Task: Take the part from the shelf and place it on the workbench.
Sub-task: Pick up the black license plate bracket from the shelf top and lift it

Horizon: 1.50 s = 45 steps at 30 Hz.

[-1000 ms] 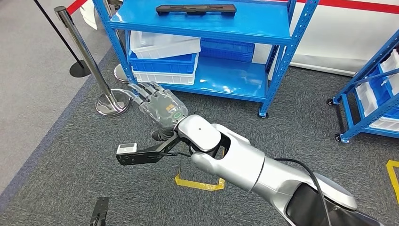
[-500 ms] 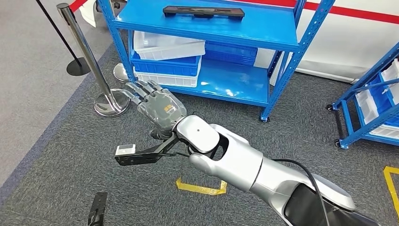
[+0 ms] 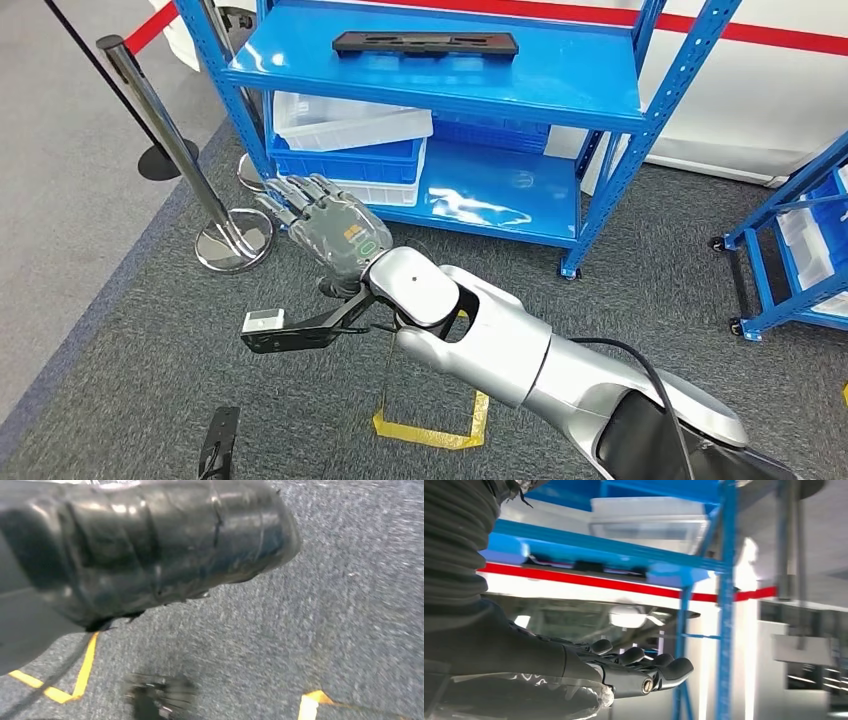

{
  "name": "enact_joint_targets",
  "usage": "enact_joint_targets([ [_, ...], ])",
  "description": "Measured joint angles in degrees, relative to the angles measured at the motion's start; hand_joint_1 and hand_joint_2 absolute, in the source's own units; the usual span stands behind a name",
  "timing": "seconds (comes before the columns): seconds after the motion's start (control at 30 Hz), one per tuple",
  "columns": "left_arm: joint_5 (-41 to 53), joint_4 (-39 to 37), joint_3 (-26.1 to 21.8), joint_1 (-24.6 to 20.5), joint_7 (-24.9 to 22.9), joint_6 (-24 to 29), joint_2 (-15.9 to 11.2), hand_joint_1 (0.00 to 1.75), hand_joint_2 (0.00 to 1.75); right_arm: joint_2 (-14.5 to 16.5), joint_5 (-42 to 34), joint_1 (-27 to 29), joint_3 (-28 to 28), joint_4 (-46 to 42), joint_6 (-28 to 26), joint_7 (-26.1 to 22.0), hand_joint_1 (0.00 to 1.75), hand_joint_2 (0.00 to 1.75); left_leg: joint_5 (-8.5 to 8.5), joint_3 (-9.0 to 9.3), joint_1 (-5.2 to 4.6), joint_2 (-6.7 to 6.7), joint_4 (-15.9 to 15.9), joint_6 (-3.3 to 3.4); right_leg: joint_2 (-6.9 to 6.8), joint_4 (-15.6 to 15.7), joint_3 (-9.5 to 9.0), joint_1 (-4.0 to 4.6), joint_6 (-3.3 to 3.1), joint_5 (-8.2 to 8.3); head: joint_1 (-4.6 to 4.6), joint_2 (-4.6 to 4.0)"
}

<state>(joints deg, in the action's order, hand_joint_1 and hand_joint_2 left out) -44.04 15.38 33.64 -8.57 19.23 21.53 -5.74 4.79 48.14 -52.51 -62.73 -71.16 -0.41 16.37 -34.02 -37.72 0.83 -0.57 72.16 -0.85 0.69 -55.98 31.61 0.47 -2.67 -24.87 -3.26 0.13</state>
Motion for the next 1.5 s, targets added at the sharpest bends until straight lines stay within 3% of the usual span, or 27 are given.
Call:
enact_joint_targets([
  [0.03,0.1,0.0,0.0,0.2,-0.1,0.1,0.0,0.00,0.00,0.0,0.3,0.1,0.0,0.2,0.0,0.2,0.00,1.75,-2.17,-1.82,0.14,0.03,-0.1,-0.26,0.11,0.1,-1.30,-0.15,0.11,-0.96,-0.01,0.00],
  [0.07,0.2,0.0,0.0,0.4,-0.2,0.2,0.0,0.00,0.00,0.0,0.6,0.1,0.0,0.4,0.0,0.5,0.00,1.75,-3.24,-3.10,0.26,0.08,-1.5,-0.44,0.21,0.1,-2.72,-0.33,0.28,-2.04,0.01,0.00],
  [0.1,0.3,0.0,0.0,0.5,-0.3,0.3,0.0,0.00,0.00,0.0,0.9,0.1,0.0,0.5,0.0,0.7,0.00,1.75,-1.98,-3.90,0.39,0.15,-3.9,-0.59,0.27,0.0,-4.17,-0.48,0.52,-3.23,-0.02,0.00],
  [0.13,0.4,-0.1,0.0,0.7,-0.4,0.4,0.0,0.00,0.00,0.0,1.0,0.2,0.0,0.7,0.1,0.8,0.00,1.75,2.34,-4.31,0.54,0.24,-7.1,-0.66,0.28,-0.1,-5.26,-0.59,0.78,-4.44,-0.13,0.00],
  [0.2,0.4,-0.2,0.0,0.9,-0.5,0.5,0.0,0.00,0.00,0.0,1.2,0.4,0.0,1.2,0.2,1.0,0.00,1.75,13.05,-5.10,0.54,0.48,-12.8,-0.30,0.47,-1.0,-6.71,-0.51,1.57,-6.83,-0.42,0.00],
  [0.23,0.4,-0.2,0.0,1.1,-0.5,0.6,0.0,0.00,0.00,0.0,1.3,0.5,0.0,1.4,0.2,1.1,0.00,1.75,16.40,-5.42,0.40,0.54,-13.9,0.13,0.58,-1.2,-6.89,-0.51,2.04,-7.78,-0.47,0.00],
  [0.27,0.4,-0.3,0.0,1.0,-0.6,0.6,0.0,0.00,0.00,0.1,1.3,0.5,0.0,1.5,0.3,1.1,0.00,1.75,17.27,-5.74,0.14,0.56,-14.1,0.64,0.66,-1.4,-7.15,-0.51,2.53,-8.52,-0.41,0.00],
  [0.3,0.4,-0.3,0.0,1.0,-0.6,0.6,0.0,0.00,0.00,0.1,1.3,0.5,0.0,1.5,0.3,1.1,0.00,1.75,16.85,-5.61,0.04,0.52,-13.6,1.17,0.61,-1.1,-7.35,-0.66,2.95,-9.15,-0.33,0.00],
  [0.37,0.5,-0.3,0.0,0.7,-0.5,0.7,0.0,0.00,0.00,0.1,1.3,0.3,0.0,1.6,0.2,1.3,0.00,0.87,15.81,-4.89,0.02,0.53,-13.7,2.13,0.25,-2.6,-7.11,-0.95,3.48,-10.30,-0.14,0.00],
  [0.4,0.5,-0.3,0.0,0.5,-0.5,0.8,0.0,0.00,0.00,0.1,1.2,0.2,0.0,1.6,0.2,1.4,0.00,0.44,15.30,-4.30,0.07,0.54,-13.9,2.57,0.09,-5.2,-5.69,-1.03,3.64,-11.25,-0.11,0.00],
  [0.43,0.5,-0.3,0.0,0.4,-0.5,0.9,0.0,0.00,0.00,0.1,0.9,0.3,0.0,1.6,0.2,1.5,0.00,0.00,14.81,-3.79,0.02,0.53,-13.9,2.87,-0.03,-9.2,-3.09,-1.02,3.79,-12.26,-0.02,0.00],
  [0.5,0.5,-0.3,0.0,0.2,-0.8,1.3,0.0,0.00,0.00,0.0,-0.3,0.6,0.0,2.0,0.0,2.0,0.00,0.00,13.88,-2.94,-0.11,0.46,-14.0,3.17,-0.06,-17.0,3.51,-1.00,3.94,-13.29,0.02,0.00],
  [0.53,0.5,-0.3,0.0,0.2,-0.9,1.5,0.0,0.00,0.00,-0.1,-1.0,0.8,0.0,2.3,-0.1,2.2,0.00,0.00,13.38,-2.48,-0.18,0.38,-13.9,3.19,-0.06,-18.7,6.01,-0.99,3.92,-12.34,0.04,0.00],
  [0.57,0.6,-0.3,0.0,0.3,-1.1,1.6,0.0,0.00,0.00,-0.2,-1.8,0.9,0.0,2.5,-0.2,2.4,0.00,0.00,12.85,-1.92,-0.25,0.28,-13.8,3.16,-0.06,-18.1,7.37,-0.96,3.79,-10.19,0.03,0.00],
  [0.67,0.7,-0.3,0.0,0.4,-1.3,1.8,0.0,0.00,0.00,-0.3,-5.1,0.9,0.2,3.2,-0.2,2.2,0.00,0.00,11.30,-0.22,-0.39,0.00,-13.4,2.77,-0.06,-8.1,6.37,-0.43,2.81,-1.12,0.11,0.00],
  [0.7,0.7,-0.3,0.0,0.4,-1.4,1.9,0.0,0.00,0.00,-0.3,-6.0,0.8,0.3,3.3,-0.1,2.1,0.00,0.00,10.99,0.05,-0.48,-0.07,-13.3,2.62,-0.05,-5.6,5.83,-0.21,2.52,0.52,0.15,0.00],
  [0.73,0.7,-0.3,0.0,0.4,-1.4,1.9,0.0,0.00,0.00,-0.3,-6.6,0.8,0.4,3.5,-0.1,2.1,0.00,0.00,10.83,0.13,-0.58,-0.13,-13.2,2.50,-0.04,-4.4,5.63,-0.05,2.34,1.14,0.18,0.00],
  [1.03,0.7,-0.3,0.0,0.4,-1.4,1.9,0.1,0.00,0.00,-0.3,-8.3,0.7,0.6,3.7,-0.2,1.7,0.00,0.00,10.56,0.21,-0.57,-0.30,-13.2,2.02,-0.10,-3.7,5.17,0.05,1.99,0.88,0.16,0.00],
  [1.1,0.7,-0.3,0.0,0.4,-1.4,2.0,0.1,0.00,0.00,-0.2,-9.5,0.6,0.9,4.0,-0.5,1.5,0.00,0.00,10.40,0.30,-0.45,-0.15,-13.5,1.51,0.03,-3.2,4.93,-0.09,1.45,1.07,0.13,0.00],
  [1.17,0.8,-0.3,0.0,0.5,-1.4,2.1,0.1,0.00,0.00,-0.1,-10.6,0.4,1.1,4.4,-0.9,1.4,0.00,0.00,7.70,-1.92,-0.08,0.05,-8.3,0.48,0.51,-2.3,4.24,-0.43,0.73,1.38,0.05,0.00],
  [1.23,0.8,-0.3,0.0,0.5,-1.4,2.1,0.0,0.00,0.00,0.0,-11.2,0.1,1.2,5.0,-1.0,1.4,0.00,0.00,6.59,-3.37,0.60,0.08,-4.5,-0.63,1.56,-2.2,3.79,-0.67,0.57,1.27,-0.01,0.00],
  [1.3,0.9,-0.3,0.0,0.5,-1.4,2.1,0.0,0.00,0.00,0.1,-11.2,0.0,1.2,5.2,-1.0,1.4,0.00,0.00,8.71,-0.72,1.07,-0.87,-9.4,-1.11,2.70,-2.9,3.97,-0.83,1.16,0.82,-0.07,0.00],
  [1.37,0.9,-0.3,0.0,0.5,-1.5,2.1,0.0,0.00,0.00,0.2,-11.2,-0.2,1.2,5.3,-1.0,1.4,0.00,0.00,9.16,1.28,1.03,-1.78,-12.9,-0.75,3.62,-3.4,4.38,-0.94,1.85,0.57,-0.14,0.00],
  [1.43,0.9,-0.3,0.0,0.5,-1.5,2.0,0.0,0.00,0.00,0.3,-11.2,-0.2,1.2,5.4,-1.0,1.3,0.00,0.00,8.96,1.53,0.78,-1.42,-13.0,0.11,4.37,-3.4,4.57,-1.05,2.41,0.64,-0.15,0.00],
  [1.5,0.9,-0.3,0.0,0.4,-1.5,2.0,0.0,0.00,0.00,0.3,-11.2,-0.2,1.2,5.6,-1.0,1.3,0.00,0.00,9.05,1.84,0.73,-0.58,-13.3,0.96,3.36,-4.4,4.98,-1.08,2.90,-0.11,-0.05,0.00],
])
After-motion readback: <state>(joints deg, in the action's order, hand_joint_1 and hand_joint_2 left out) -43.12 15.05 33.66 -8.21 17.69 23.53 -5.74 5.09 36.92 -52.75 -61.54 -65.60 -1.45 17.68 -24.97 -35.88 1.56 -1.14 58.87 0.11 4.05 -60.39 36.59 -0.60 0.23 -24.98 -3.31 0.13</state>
